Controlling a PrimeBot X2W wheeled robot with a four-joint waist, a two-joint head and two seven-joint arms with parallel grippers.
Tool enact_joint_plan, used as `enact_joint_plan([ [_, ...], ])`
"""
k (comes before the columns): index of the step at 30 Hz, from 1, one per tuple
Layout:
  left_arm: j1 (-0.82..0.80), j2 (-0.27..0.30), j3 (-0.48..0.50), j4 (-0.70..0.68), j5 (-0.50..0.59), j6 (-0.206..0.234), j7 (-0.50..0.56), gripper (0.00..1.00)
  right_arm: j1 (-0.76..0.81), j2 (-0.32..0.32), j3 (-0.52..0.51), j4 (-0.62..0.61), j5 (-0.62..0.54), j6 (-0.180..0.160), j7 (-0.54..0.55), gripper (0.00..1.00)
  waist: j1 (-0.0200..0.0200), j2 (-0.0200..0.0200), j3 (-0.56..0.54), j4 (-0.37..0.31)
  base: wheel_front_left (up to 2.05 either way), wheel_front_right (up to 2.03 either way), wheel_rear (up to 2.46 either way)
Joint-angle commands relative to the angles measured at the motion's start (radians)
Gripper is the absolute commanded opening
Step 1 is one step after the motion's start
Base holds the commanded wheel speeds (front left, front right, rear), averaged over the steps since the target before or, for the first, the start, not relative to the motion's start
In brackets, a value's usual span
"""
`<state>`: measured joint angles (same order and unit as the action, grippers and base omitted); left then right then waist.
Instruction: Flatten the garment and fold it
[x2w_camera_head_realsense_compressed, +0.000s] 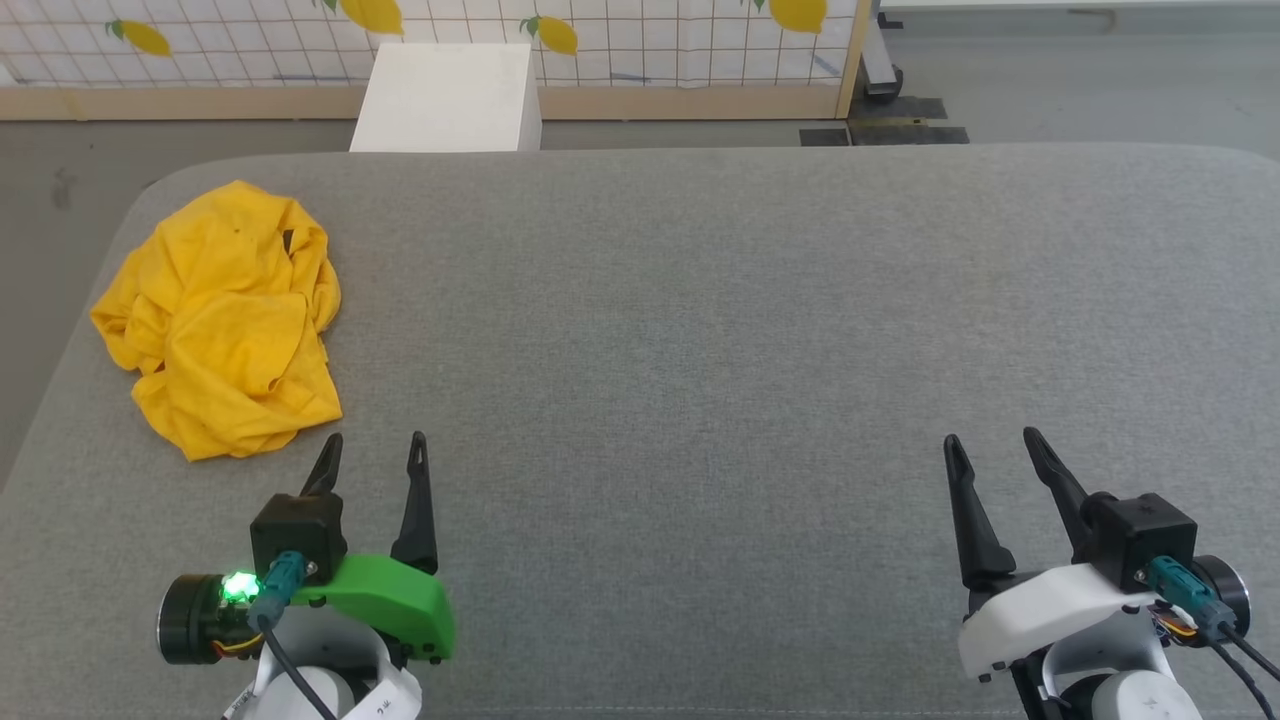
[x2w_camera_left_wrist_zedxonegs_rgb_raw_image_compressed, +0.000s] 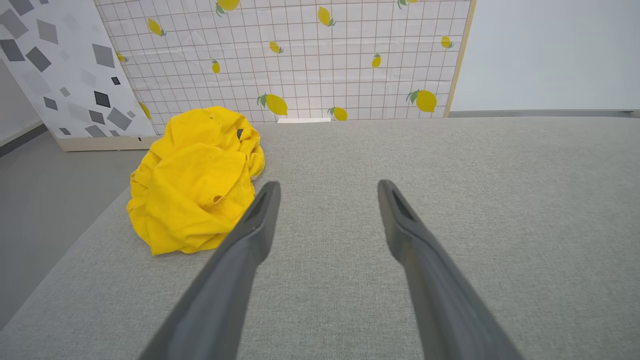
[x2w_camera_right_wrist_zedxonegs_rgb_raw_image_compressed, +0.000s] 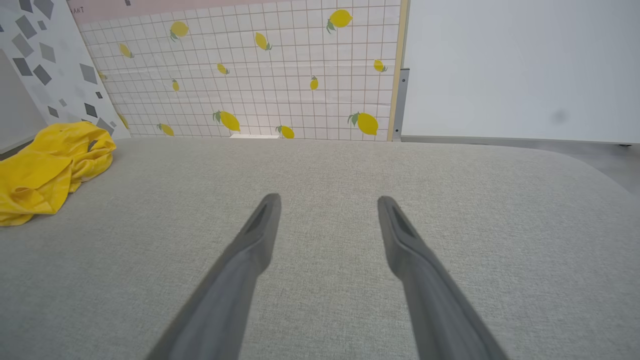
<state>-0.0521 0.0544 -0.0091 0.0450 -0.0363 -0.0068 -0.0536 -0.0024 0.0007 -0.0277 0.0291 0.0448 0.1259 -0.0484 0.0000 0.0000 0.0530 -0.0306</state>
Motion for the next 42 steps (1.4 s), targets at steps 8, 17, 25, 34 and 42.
enact_joint_plan([
  [8, -0.027, 0.001, 0.010, 0.008, -0.021, 0.008, -0.024, 1.00, -0.037, 0.000, -0.002, 0.016, 0.007, 0.001, -0.028, 1.00, 0.0000, 0.0000, 0.015, 0.033, 0.00, 0.00, 0.00],
  [17, -0.030, -0.001, 0.017, 0.013, -0.037, 0.015, -0.042, 1.00, -0.050, 0.000, 0.000, 0.033, 0.008, 0.002, -0.046, 1.00, 0.0000, 0.0000, 0.025, 0.074, 0.00, 0.00, 0.00],
  [25, -0.034, -0.002, 0.019, 0.020, -0.052, 0.020, -0.059, 1.00, -0.061, 0.000, 0.000, 0.050, 0.008, 0.002, -0.063, 1.00, 0.0000, 0.0000, 0.031, 0.110, 0.00, 0.00, 0.00],
  [34, -0.040, -0.002, 0.019, 0.027, -0.070, 0.028, -0.077, 1.00, -0.072, 0.000, -0.001, 0.069, 0.011, 0.002, -0.081, 1.00, 0.0000, 0.0000, 0.041, 0.138, 0.00, 0.00, 0.00],
  [42, -0.049, -0.003, 0.021, 0.031, -0.084, 0.036, -0.093, 1.00, -0.085, 0.000, -0.003, 0.083, 0.014, 0.003, -0.098, 1.00, 0.0000, 0.0000, 0.054, 0.156, 0.00, 0.00, 0.00],
])
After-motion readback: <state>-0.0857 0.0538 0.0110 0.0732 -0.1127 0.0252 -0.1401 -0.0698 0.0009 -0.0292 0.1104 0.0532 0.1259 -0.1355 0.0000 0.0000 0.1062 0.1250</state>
